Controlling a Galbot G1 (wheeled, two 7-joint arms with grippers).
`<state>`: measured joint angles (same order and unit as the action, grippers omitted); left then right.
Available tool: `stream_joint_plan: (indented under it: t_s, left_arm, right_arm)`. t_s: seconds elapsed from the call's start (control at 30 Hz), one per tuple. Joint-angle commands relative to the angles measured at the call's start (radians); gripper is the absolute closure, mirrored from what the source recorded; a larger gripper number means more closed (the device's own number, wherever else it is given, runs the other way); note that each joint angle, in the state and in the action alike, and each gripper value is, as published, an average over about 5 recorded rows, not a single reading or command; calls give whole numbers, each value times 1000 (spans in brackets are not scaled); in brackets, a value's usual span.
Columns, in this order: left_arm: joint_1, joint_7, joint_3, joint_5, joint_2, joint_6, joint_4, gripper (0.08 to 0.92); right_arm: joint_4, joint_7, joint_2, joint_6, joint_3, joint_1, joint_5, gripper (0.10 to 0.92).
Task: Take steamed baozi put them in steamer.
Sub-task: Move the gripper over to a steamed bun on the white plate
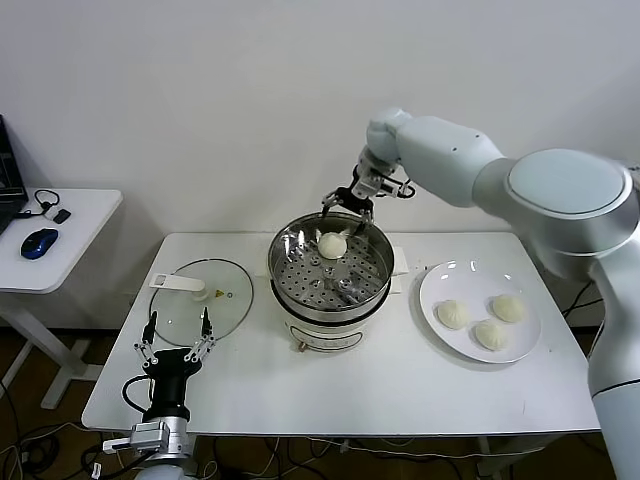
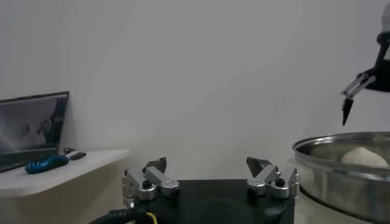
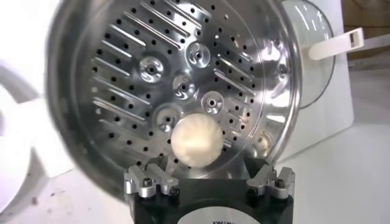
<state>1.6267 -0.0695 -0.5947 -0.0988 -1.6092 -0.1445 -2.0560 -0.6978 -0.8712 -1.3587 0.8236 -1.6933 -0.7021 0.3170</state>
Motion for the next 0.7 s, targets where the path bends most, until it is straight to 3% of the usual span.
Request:
stream_joint_plan:
  t_s: [0.03,0.23,0.7]
  left_arm:
    - [2,1,2,-1,-49,3,-6,177]
    - [5,0,12,-3,-49,3,-6,177]
    - [6,-1,27,-3,-45,1,-2,177]
  right_arm:
    - [-313,1,159,-355,-204,-222,269,203]
    - [-461,-5,280,-630,-303,-320,302,203]
    - [-754,-74,454,-1036,-507,-486,396,203]
